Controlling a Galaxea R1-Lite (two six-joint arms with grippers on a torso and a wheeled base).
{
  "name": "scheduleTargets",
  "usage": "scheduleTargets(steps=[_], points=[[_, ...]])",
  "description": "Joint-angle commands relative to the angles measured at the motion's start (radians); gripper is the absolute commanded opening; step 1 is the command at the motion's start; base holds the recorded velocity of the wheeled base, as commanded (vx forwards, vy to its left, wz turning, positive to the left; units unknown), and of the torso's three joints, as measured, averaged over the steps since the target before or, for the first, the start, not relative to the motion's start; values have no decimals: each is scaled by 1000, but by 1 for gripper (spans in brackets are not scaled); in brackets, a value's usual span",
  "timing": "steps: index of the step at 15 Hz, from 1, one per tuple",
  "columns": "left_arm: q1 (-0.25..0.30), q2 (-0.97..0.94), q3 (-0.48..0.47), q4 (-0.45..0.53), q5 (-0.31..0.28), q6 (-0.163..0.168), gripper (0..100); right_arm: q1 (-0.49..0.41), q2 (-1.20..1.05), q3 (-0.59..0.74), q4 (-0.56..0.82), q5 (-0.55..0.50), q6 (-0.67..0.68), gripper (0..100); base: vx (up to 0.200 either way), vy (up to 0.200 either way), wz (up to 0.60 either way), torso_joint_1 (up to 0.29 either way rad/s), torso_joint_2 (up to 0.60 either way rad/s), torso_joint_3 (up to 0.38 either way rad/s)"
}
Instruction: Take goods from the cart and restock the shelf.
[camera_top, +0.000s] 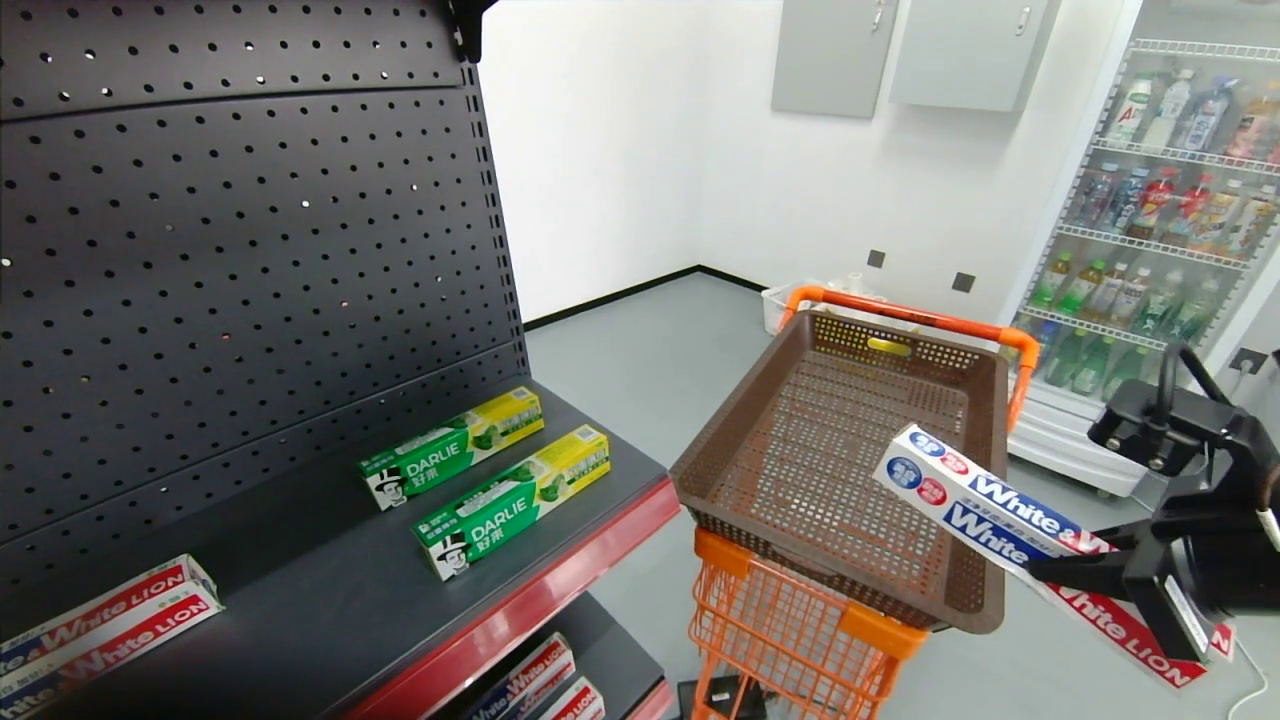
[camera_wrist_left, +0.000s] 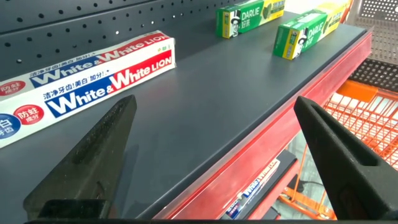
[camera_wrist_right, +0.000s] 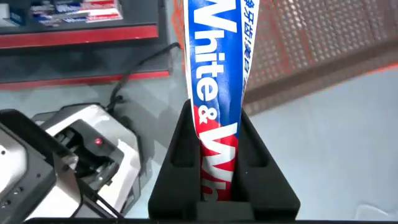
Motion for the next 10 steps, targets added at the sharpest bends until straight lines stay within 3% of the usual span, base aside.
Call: scheduleTargets(steps=[1,5,10], points=[[0,1,0,0,0,0,100,-17,-94,51,-1,-34,0,0,0,0,0,0,0,0],[0,1,0,0,0,0,100,-21,-116,54,-1,-42,3,0,0,0,0,0,0,0],[0,0,0,0,0,0,100,-8,-111,96,-42,-42,6,0,0,0,600,2,0,3]])
